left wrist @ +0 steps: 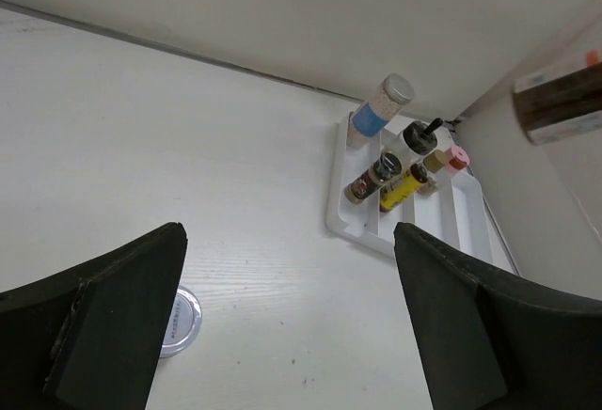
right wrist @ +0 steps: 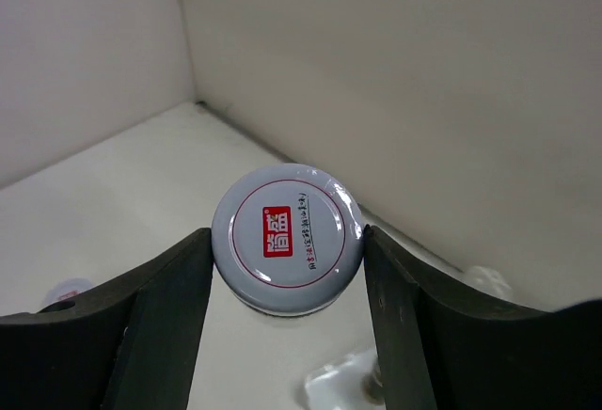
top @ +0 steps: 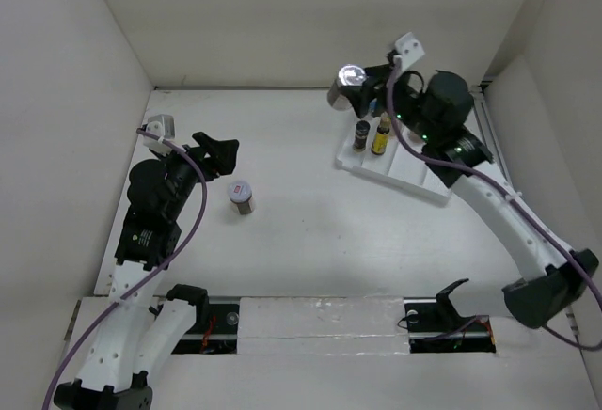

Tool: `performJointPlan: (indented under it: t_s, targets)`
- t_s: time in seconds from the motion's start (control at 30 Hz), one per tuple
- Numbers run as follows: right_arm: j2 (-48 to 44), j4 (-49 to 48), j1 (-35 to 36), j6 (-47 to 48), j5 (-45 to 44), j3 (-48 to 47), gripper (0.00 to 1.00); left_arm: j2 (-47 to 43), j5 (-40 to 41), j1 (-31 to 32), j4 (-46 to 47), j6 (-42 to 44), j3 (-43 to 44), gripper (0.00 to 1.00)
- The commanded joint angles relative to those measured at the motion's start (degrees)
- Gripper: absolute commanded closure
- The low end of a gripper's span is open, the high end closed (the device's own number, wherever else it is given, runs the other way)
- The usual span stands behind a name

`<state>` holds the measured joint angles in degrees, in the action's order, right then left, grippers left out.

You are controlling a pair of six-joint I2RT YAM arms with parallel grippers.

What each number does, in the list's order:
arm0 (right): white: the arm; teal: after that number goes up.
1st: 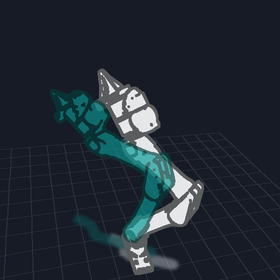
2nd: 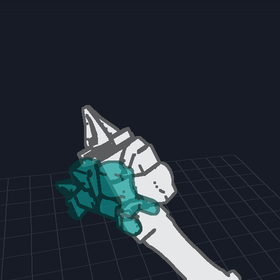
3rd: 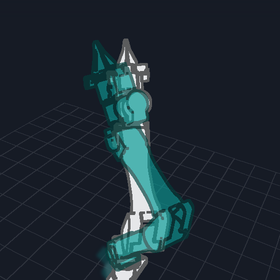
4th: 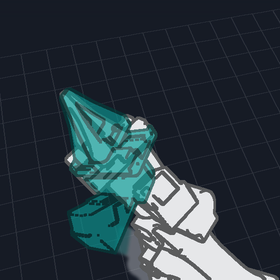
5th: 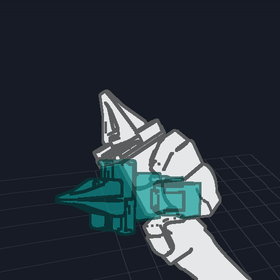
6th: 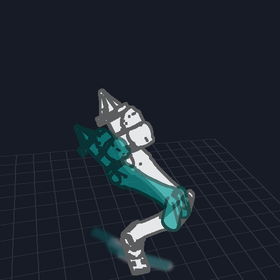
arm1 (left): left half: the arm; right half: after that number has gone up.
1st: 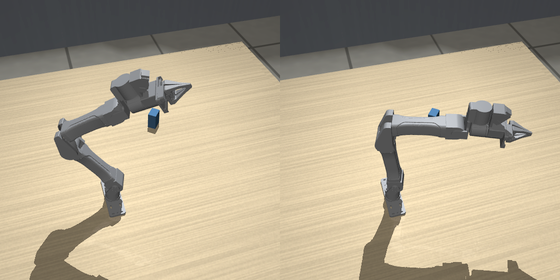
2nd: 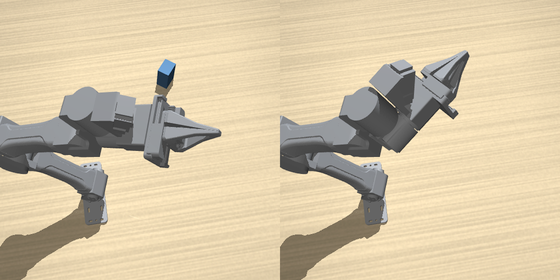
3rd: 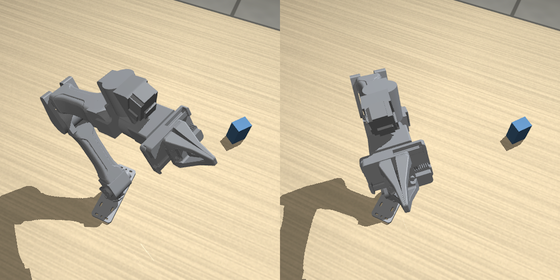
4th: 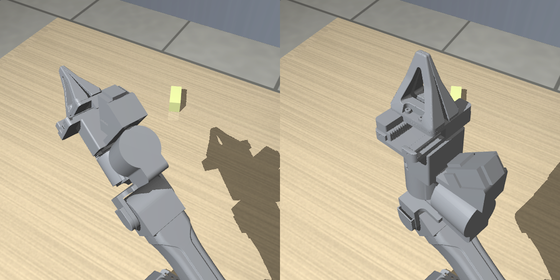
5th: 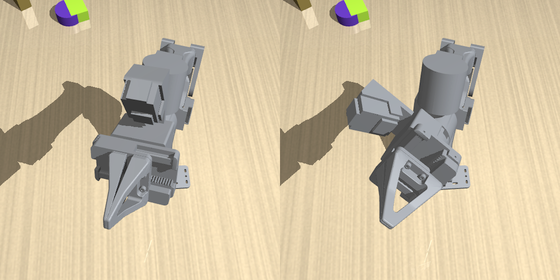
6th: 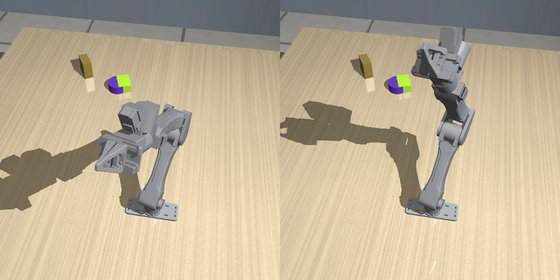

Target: Organize the condiment bottles

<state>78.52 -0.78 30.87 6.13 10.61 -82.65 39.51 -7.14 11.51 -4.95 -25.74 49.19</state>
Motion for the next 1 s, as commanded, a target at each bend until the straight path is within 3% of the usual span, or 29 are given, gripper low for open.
performJointPlan:
  t_s: [0.0, 0.17, 0.37, 0.5, 0.73, 0.97]
  targets:
    - [-6.3, -0.3, -4.8, -0.1, -4.1, 3.0, 0.50, -0.7, -1.5, -0.3, 2.7, 0.3, 0.2, 0.12]
    - [-14.0, 5.3, -13.6, 1.3, -15.8, 6.9, 0.51, 0.0, -1.5, -0.3, 2.7, 0.2, 0.2, 0.12]
    - [-16.0, 7.2, -23.3, 0.5, -18.1, 12.5, 0.51, 1.8, -2.0, 0.8, 3.2, 0.2, 0.2, 0.12]
    - [-12.7, 6.0, -30.3, -2.3, -18.1, 15.4, 0.51, 2.3, -2.5, 1.3, 3.2, 0.2, 0.2, 0.12]
    - [-2.7, -4.5, -38.5, -6.4, -15.4, 18.8, 0.51, 2.3, -3.1, 1.3, 3.2, 0.2, -0.3, 0.12]
    - [7.2, -10.8, -41.4, -7.4, -14.8, 15.9, 0.51, 2.9, -3.1, 1.3, 3.2, 0.2, -0.3, 0.12]
